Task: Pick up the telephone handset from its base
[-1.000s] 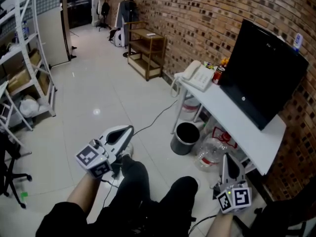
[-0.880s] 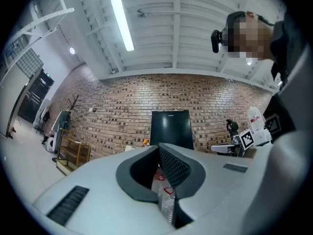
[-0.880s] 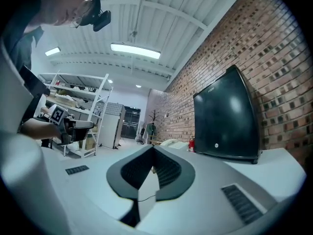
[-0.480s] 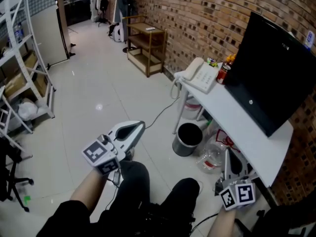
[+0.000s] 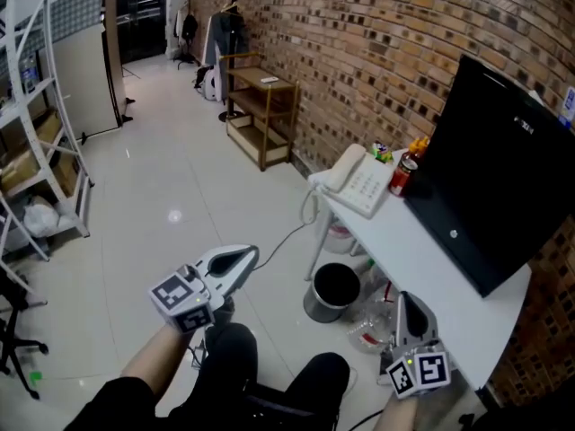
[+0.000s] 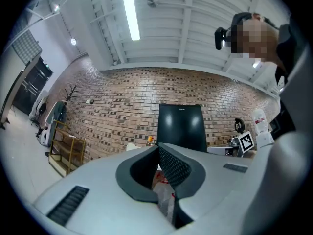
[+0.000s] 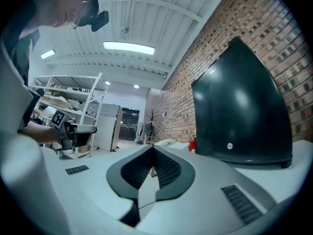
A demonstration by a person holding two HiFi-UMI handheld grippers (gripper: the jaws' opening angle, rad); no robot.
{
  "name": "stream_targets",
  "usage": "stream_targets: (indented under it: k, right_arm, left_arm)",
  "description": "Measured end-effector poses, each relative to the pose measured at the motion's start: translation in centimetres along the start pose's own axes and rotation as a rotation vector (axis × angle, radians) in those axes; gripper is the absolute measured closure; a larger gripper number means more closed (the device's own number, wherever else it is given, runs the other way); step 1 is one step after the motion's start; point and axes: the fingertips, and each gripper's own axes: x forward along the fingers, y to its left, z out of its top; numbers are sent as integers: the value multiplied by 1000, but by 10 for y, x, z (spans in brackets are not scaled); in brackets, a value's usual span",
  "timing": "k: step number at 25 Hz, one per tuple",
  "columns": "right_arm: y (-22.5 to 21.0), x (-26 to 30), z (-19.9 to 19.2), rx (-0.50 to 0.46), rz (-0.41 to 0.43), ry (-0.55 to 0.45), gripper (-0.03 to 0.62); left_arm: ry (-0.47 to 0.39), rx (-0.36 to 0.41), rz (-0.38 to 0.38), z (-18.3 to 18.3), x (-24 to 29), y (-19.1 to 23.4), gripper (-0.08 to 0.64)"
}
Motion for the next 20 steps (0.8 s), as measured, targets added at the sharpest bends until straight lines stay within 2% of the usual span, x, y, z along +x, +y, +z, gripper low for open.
stream_targets:
  k: [8,16,20]
  right_arm:
    - [-25,59,3,-14,18,-2,583]
    - [-56,99,28,-52,-7,-45,583]
    - [-65,104,29,-46,-28,-44,583]
  left_arm:
    - [6,3,-16,-7,54,39,557]
    - [-30,17,-52,12,115,65,557]
    - [-8,8,-54,8,137,75,557]
